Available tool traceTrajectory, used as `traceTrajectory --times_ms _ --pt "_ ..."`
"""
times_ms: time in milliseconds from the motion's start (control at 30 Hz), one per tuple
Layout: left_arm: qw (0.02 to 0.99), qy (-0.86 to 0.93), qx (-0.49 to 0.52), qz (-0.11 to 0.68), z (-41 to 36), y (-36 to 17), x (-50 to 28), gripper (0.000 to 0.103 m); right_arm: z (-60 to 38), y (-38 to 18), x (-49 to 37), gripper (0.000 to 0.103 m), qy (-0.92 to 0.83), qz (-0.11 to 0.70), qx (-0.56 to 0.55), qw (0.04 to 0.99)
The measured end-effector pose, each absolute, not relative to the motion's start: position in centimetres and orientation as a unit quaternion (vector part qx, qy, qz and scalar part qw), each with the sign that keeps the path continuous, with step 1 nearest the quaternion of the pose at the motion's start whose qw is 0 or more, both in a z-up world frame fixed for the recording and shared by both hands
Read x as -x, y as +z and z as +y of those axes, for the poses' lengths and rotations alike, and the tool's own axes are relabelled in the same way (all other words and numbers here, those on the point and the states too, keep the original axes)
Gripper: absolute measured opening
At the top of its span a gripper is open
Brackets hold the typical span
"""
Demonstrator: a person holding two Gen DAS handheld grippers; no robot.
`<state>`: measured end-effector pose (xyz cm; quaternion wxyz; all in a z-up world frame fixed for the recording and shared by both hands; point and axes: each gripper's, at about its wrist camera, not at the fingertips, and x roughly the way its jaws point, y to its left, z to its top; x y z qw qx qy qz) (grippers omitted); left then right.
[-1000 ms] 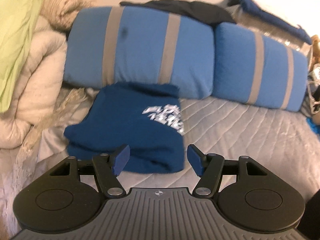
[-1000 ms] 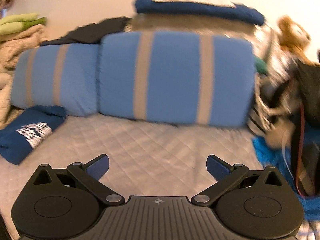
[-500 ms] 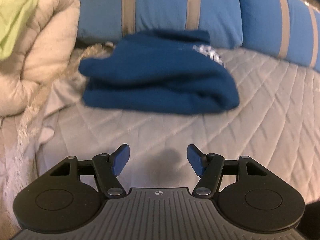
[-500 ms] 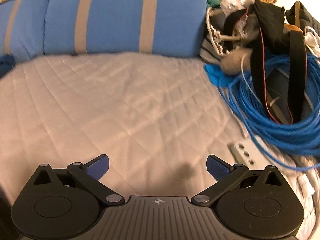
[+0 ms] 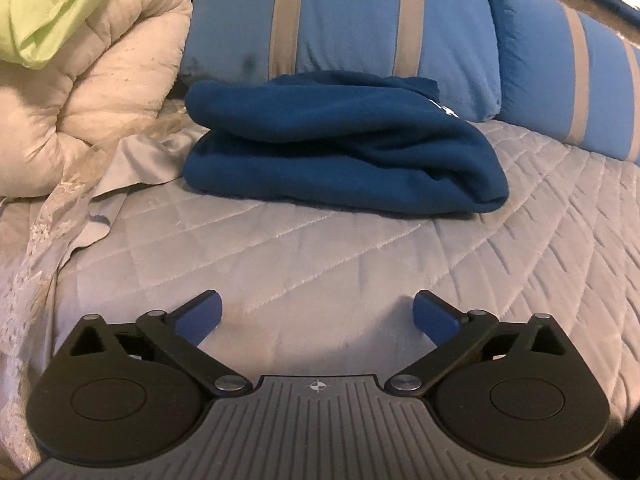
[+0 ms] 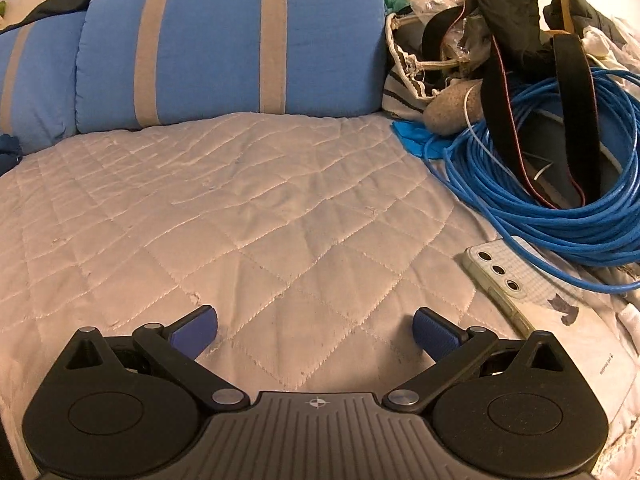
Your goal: Fold clothes
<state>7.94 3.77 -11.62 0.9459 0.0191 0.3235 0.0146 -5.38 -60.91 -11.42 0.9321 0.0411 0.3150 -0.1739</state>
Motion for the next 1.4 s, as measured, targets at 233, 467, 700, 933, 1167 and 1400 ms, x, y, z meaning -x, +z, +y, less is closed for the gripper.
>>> traceTrajectory --times_ms 233,467,700,933,1167,1400 --pt "0.938 0.01 -0.015 0.347 3.0 -11.4 -11.2 0.103 -62.1 -11.4 2.7 0.103 -0.171 0.325 -0.044 0.929" --pt "0.924 0.008 -0.009 0.381 1.8 -10.9 -14.5 0.103 -64.0 -10.9 -0.2 0.103 -0.169 0.341 -0.07 0.922" --pt "0.941 0.022 -0.03 0.338 1.0 -12.3 -15.1 0.103 -65.3 -11.2 -2.4 0.103 -0.168 0.333 -0.064 0.926" --pt "0.95 0.023 -0.024 0.312 1.1 -12.7 -14.4 0.103 -65.4 -11.9 -1.3 0.103 -0.165 0.29 -0.068 0.94" --pt "0.952 0.025 -0.023 0.305 1.2 -12.9 -14.2 0.103 -65.2 -12.0 -1.2 0.103 -0.167 0.285 -0.065 0.942" --pt "0.953 0.022 -0.013 0.301 1.4 -13.1 -14.0 0.103 -65.1 -12.0 -1.2 0.103 -0.167 0.283 -0.064 0.942"
